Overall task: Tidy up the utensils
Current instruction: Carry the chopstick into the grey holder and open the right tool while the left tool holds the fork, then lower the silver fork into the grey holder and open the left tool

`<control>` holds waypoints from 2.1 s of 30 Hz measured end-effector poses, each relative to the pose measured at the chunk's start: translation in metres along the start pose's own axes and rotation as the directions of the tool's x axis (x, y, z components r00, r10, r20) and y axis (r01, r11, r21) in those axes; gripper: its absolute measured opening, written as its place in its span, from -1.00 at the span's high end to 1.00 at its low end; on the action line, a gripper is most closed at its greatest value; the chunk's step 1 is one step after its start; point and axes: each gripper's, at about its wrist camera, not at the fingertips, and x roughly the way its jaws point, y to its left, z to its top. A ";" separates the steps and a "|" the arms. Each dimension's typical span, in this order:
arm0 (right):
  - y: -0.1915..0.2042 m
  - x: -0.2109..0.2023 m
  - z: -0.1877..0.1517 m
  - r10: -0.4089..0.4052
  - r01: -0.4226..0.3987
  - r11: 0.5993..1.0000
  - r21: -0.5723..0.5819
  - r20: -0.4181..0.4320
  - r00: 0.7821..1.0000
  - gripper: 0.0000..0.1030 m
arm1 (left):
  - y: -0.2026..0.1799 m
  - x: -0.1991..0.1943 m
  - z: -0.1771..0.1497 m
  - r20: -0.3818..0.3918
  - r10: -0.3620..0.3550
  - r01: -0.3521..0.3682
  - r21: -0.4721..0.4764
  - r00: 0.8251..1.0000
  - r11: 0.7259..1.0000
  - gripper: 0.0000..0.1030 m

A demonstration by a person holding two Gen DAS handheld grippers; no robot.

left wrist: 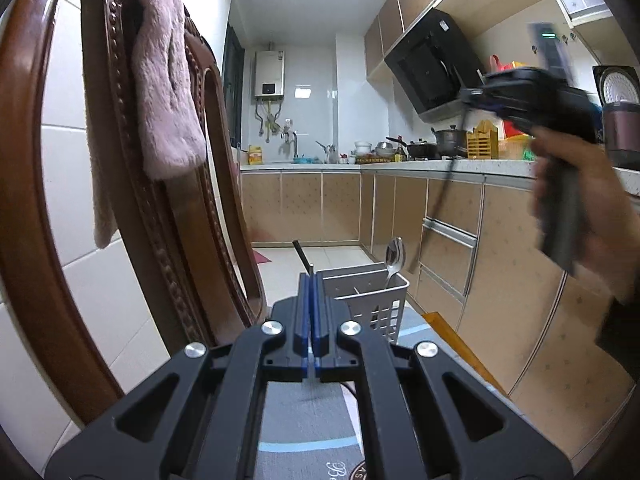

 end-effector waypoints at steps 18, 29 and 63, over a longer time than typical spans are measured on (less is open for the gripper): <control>-0.025 0.109 -0.148 -0.105 0.106 0.994 0.001 -0.163 0.981 0.39 | 0.008 0.037 -0.006 -0.047 0.009 -0.010 -0.019 0.999 1.000 0.96; -0.091 -0.060 -0.149 -0.071 0.120 0.949 0.292 -0.173 0.982 -0.49 | -0.001 0.041 -0.004 -0.036 0.045 -0.046 -0.005 0.998 0.999 0.96; -0.145 -0.079 -0.172 -0.035 0.165 0.875 0.455 -0.280 0.959 -0.50 | -0.063 0.269 0.005 -0.078 0.325 -0.313 0.135 0.942 0.940 0.29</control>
